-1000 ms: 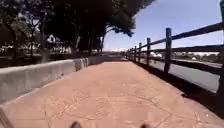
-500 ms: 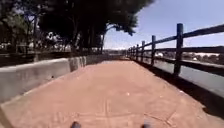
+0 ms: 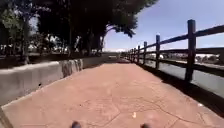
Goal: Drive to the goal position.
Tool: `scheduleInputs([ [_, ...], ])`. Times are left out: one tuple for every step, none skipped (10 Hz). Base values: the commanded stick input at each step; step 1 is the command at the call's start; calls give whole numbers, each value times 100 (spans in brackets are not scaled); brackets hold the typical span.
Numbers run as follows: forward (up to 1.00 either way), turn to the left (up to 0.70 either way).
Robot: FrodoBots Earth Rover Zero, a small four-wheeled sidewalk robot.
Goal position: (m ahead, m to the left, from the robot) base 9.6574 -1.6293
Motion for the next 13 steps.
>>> scheduleInputs([
  [100, 0],
  [100, 0],
  [100, 0],
  [100, 0],
  [100, 0],
  [100, 0],
  [100, 0],
  [100, -16],
  [100, -37],
  [100, -40],
  [100, -40],
  [100, -28],
  [100, -12],
])
